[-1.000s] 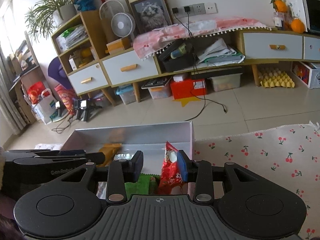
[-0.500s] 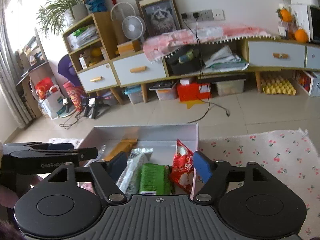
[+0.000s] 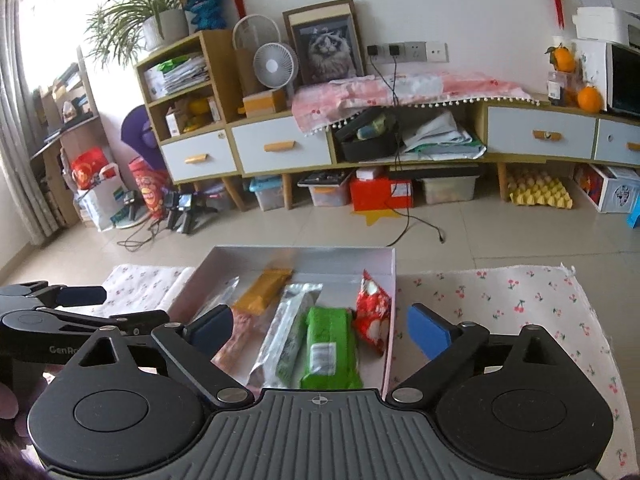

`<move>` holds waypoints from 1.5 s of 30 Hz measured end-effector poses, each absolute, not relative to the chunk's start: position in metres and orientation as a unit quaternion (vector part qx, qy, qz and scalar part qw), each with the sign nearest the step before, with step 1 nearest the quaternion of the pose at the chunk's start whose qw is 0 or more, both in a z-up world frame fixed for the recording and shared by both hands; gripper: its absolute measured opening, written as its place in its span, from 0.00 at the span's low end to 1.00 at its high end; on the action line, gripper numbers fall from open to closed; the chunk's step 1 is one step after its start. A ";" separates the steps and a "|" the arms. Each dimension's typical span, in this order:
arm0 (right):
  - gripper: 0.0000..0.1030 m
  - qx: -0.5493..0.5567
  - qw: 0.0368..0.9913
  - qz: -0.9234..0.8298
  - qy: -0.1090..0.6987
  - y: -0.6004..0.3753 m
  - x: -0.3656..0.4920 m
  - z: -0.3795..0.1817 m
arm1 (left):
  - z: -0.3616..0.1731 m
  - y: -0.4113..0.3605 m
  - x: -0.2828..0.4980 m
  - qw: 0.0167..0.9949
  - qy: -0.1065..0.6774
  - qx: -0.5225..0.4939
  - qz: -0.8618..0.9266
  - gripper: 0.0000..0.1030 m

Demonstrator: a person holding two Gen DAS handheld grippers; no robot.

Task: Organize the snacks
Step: 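Open both tools and move them back toward the loose snacks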

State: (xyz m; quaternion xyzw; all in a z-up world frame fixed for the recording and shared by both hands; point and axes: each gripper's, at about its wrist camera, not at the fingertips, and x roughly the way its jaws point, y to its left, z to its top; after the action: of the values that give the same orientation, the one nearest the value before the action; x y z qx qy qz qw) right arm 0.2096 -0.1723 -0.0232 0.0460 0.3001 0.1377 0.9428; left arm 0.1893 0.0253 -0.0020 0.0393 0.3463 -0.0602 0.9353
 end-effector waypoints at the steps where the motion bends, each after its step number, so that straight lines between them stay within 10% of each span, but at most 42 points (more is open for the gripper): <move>1: 0.94 0.045 0.942 0.140 0.302 -0.172 0.205 -0.022 | -0.001 0.026 0.186 0.936 0.345 0.041 -0.061 0.99; 45: 0.97 -0.165 0.856 0.243 0.426 -0.164 0.082 -0.123 | -0.088 0.057 0.067 0.873 0.438 0.106 -0.188 0.99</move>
State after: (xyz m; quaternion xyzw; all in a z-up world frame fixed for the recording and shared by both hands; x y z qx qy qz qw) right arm 0.0821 -0.1637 -0.1230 -0.1650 0.4258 0.2429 0.8558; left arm 0.0670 0.0574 -0.0879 0.1063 0.4379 -0.1878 0.8728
